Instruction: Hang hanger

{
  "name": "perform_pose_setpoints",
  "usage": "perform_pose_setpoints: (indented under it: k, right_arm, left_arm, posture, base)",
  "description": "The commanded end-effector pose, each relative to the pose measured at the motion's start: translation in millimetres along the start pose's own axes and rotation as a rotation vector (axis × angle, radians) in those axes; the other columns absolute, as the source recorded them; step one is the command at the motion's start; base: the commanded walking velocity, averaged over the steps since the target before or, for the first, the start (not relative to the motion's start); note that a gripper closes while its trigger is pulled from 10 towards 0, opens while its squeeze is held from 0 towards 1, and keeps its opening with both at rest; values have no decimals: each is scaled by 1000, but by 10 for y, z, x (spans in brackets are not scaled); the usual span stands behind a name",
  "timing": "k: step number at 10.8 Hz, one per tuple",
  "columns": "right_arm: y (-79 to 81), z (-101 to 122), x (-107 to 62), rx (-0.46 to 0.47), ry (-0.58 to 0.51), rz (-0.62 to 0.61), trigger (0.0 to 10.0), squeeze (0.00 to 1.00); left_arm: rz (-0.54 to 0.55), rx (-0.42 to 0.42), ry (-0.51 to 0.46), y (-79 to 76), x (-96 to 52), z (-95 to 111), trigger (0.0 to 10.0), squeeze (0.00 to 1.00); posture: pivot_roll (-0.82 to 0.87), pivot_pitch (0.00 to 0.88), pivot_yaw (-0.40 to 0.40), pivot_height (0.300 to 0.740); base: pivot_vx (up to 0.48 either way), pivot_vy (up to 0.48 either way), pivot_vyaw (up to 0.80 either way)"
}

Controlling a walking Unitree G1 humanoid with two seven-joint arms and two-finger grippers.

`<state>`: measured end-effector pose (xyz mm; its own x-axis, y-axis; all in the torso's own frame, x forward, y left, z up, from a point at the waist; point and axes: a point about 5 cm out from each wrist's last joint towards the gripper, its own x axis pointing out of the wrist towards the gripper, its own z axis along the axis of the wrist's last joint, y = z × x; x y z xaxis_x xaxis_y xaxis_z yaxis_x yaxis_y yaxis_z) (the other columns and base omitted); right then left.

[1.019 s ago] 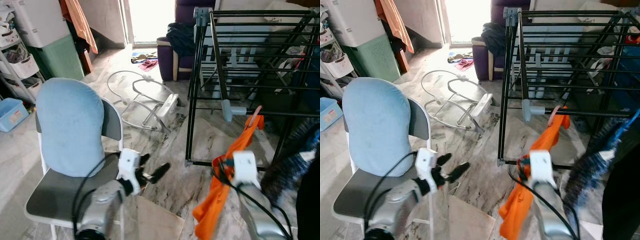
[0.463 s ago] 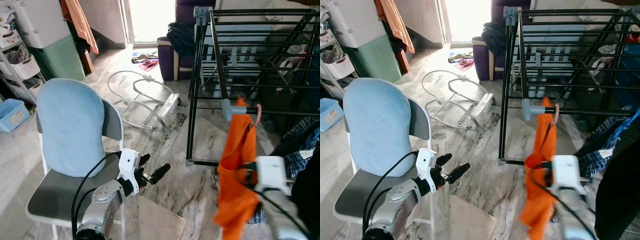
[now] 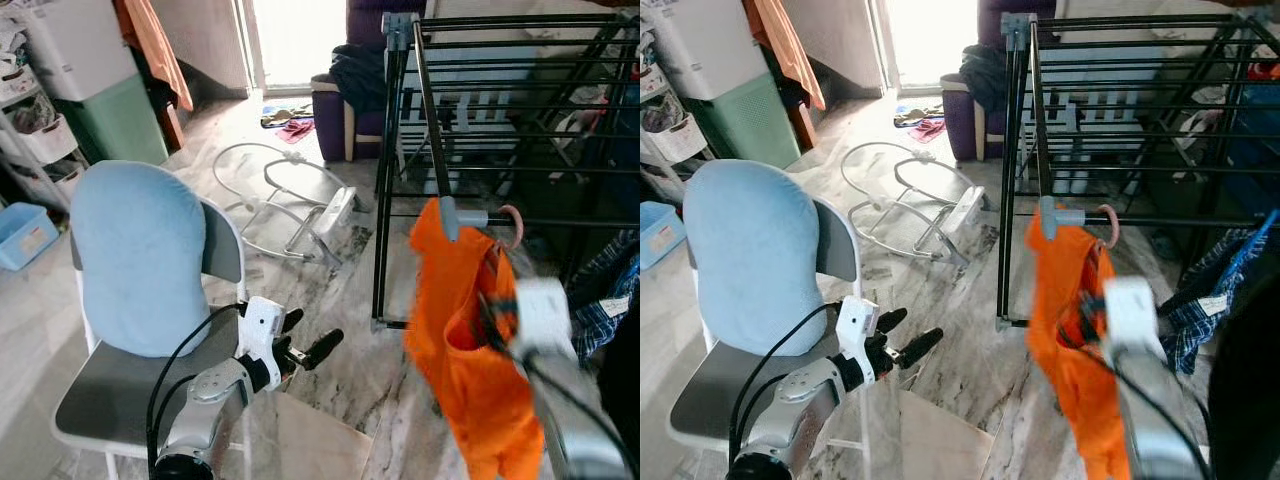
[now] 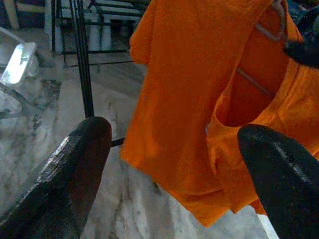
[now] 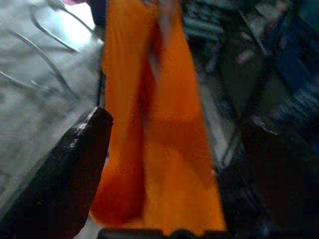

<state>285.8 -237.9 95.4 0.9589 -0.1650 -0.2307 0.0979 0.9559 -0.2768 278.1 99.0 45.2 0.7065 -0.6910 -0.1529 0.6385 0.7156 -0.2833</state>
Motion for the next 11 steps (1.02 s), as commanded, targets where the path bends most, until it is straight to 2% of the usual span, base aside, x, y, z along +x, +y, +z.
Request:
perform_pose_setpoints:
  k: [1, 2, 6, 7, 8, 9, 10, 11]
  right_arm:
    - [6, -35, 17, 3, 16, 23, 10000, 0]
    - [-44, -43, 64, 13, 32, 24, 0, 0]
    - [-285, -80, 112, 47, 66, 14, 0, 0]
    - [-317, -91, 120, 55, 83, 47, 8157, 0]
    - [-354, -108, 115, 67, 96, 71, 10000, 0]
    - [-382, -110, 110, 68, 94, 88, 9922, 0]
    - [-432, -132, 98, 96, 115, 116, 0, 0]
    - [-454, -150, 95, 88, 129, 127, 0, 0]
  left_arm:
    - [-3, 22, 8, 29, -13, 9, 10000, 0]
    - [4, 24, 12, 34, -26, -6, 10000, 0]
    - [15, 28, 21, 43, -48, -35, 10000, 0]
    - [15, 35, 28, 44, -42, -38, 10000, 0]
    - [16, 39, 33, 43, -34, -43, 10000, 0]
    - [16, 39, 35, 42, -24, -47, 10000, 0]
    - [17, 41, 38, 39, -14, -54, 10000, 0]
    - [19, 41, 41, 38, -10, -59, 10000, 0]
  posture:
    - [-212, 1, 74, 740]
    - [-197, 3, 75, 740]
    - [-189, 7, 71, 740]
    - [-195, 6, 73, 740]
    - [-197, 6, 72, 740]
    - [-197, 6, 72, 740]
    - [-197, 5, 69, 740]
    - [-197, 4, 68, 740]
  base:
    - [0, 0, 0]
    - [0, 0, 0]
    - [0, 0, 0]
    - [0, 0, 0]
    - [0, 0, 0]
    - [0, 0, 0]
    - [0, 0, 0]
    - [0, 0, 0]
